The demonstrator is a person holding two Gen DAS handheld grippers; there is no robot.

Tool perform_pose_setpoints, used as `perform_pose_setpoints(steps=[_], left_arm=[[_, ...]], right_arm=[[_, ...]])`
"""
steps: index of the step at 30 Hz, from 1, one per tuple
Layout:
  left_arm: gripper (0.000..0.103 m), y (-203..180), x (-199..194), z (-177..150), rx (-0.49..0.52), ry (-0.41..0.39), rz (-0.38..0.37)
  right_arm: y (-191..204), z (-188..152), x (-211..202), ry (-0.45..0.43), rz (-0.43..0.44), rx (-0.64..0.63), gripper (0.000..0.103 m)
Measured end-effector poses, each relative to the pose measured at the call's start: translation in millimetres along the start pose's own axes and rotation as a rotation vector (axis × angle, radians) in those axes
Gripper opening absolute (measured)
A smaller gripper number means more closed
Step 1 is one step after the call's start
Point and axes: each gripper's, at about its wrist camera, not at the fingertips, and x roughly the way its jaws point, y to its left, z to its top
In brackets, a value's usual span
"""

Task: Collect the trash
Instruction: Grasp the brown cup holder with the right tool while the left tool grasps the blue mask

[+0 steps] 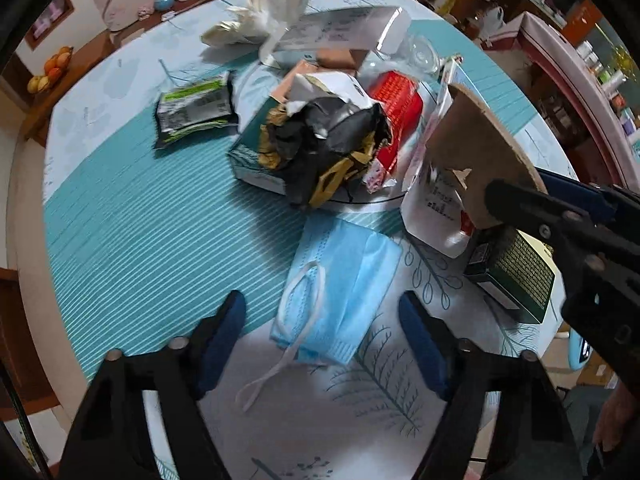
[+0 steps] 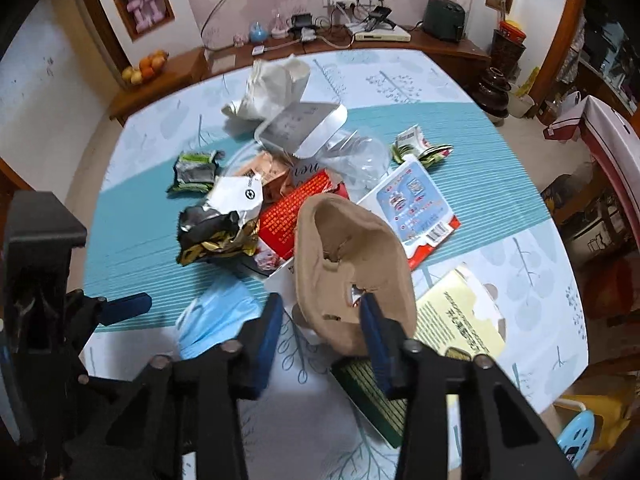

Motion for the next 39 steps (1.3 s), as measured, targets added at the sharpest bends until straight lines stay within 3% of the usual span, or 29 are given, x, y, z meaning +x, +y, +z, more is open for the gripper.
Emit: perform_pose_setpoints(steps=[2,5,7,10,20,31,39], left_arm=[[0.060,-0.2,7.3,3.7,0.007,0.023,-0.008],[0.038,0.8,16.0,4.9,0.010,0.056,-0.029],[0.017,3.1,20.7,5.4,0.002,0.072,-0.047],[0.009,7.6,20.5,4.9,-0.023,0.067,-0.073],[0.004,23.5,-1.7,-4.7,-0.060,0.026,-0.114],[0.004,-5.5,-67.3,-16.7,-0.037,-0.071,-0.141],[0.004,-33.8,-121.5,-51.8,-0.008,-0.162,-0.149]], right_arm=[[0.8,2.0,6.3,0.013,-0.001,0.002,0.023],[1.1,3.8,9.3,0.017,0.010,0.003,0.015],[1.1,3.6,8.4,0.009,0.020,-0.004,0.012],[1.0,5.0,6.7,0.003,0.053,0.000,0.012],[-9.6,6.8,-16.0,-0.039,0.149,0.073,0.011],[-21.8,-15.9,-44.3,-0.061,0.234,0.130,0.011],[-31.6,-51.3,-79.9,-0.105,0.269,0.114,0.011]])
